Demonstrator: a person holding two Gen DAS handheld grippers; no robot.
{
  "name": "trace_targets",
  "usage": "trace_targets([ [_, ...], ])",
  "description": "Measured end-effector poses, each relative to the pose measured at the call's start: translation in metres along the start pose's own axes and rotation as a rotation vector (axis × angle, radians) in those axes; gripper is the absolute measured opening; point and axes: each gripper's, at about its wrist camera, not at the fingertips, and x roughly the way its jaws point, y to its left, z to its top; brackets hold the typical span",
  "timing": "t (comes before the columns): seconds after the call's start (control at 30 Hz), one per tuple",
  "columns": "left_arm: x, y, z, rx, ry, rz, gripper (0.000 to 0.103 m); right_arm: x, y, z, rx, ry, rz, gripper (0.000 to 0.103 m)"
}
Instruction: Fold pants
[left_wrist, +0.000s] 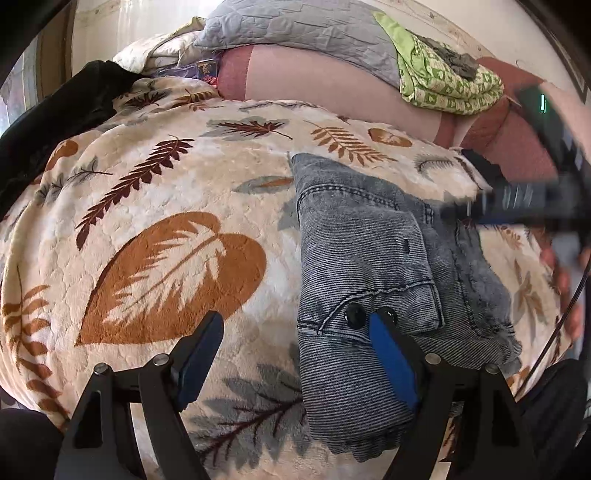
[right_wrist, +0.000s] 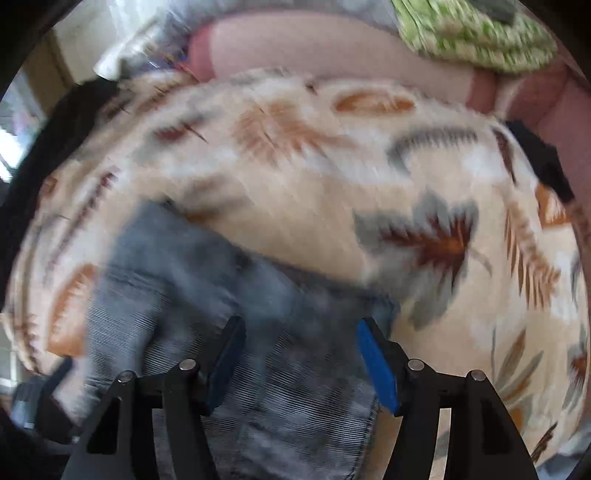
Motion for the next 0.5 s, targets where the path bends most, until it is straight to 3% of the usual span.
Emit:
trace_targets([
  [0.13,-0.011,0.006,0.0,-0.052,-0.049,-0.017,0.081,-0.006,0.049,0.047,-0.106,0.032,0.115,0.074],
  [0.27,-0.018,0.016,0.004,-0.125,-0.086,-0.043,0.082,0.032,0.108,0.089,-0.226,0.157,0.094,0.074],
  [0.43,0.01,0.02,0.003,-0.21,0.064,-0.17,0.081,0.098,0.136,0.098,-0.309,0.362,-0.031,0.073],
  [0.47,0.014,0.02,0.002,-0.216,0.08,-0.191,0.081,0.107,0.137,0.095,-0.311,0.396,-0.028,0.053],
  [0.5,0.015,0.016,0.002,-0.205,0.085,-0.202,0.081,0.111,0.137,0.093,-0.31,0.411,-0.028,0.025],
])
